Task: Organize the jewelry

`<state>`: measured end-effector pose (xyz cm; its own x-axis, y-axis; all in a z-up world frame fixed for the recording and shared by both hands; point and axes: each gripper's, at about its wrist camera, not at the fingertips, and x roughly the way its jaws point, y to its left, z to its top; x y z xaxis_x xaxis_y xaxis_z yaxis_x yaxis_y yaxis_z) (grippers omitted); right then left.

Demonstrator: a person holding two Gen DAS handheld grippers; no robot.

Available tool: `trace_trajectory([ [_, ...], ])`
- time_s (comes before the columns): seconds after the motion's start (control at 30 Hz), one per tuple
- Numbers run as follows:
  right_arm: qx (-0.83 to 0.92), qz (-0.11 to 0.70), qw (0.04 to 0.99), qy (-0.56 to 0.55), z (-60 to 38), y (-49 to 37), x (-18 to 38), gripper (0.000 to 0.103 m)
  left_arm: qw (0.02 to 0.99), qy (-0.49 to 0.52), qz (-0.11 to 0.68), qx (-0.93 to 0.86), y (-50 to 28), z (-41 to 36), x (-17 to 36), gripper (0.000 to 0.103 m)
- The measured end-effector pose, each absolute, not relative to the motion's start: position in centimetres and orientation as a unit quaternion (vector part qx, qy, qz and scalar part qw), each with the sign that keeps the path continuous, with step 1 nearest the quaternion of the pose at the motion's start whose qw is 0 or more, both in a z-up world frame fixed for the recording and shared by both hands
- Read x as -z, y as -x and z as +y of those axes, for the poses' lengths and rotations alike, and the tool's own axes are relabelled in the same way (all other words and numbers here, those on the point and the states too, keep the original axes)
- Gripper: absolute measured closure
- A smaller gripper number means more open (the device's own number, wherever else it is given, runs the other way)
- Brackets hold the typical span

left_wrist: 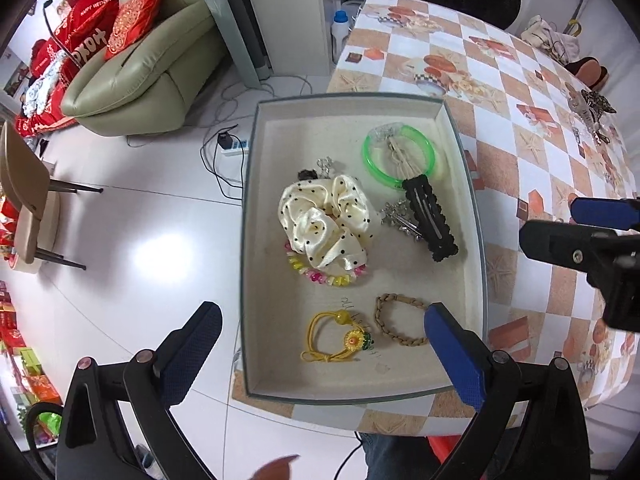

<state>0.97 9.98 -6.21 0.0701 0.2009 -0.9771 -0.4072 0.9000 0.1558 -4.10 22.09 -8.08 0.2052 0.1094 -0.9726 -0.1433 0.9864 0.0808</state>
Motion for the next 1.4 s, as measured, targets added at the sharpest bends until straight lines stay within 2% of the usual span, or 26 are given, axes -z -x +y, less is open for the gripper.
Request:
trace_trajectory([
  [0.1,-0.207,0.642,0.732,0.095,9.9,-0.8,5.4,0.02,0.78,0.011,0.619,-0.084,4.2,22.3,6.9,0.0],
  [0.2,-0.206,0.635,0.738,0.096,9.7,-0.7,4.4,0.0,0.786,0.01,0.613,-0.083,4.2,22.4,5.8,0.0],
  [0.7,-0.182,0.612,0.764,0.094,8.8,-0.3,-0.4,0.0,0.792,0.046,0.603,-0.08,5.4,22.9,1.3,0.0],
  [1.4,-0.19,0.614,0.758,0.114,9.8,0.5,-0.4,0.0,0.786,0.044,0.61,-0.093,6.2,23.2,1.3,0.0],
])
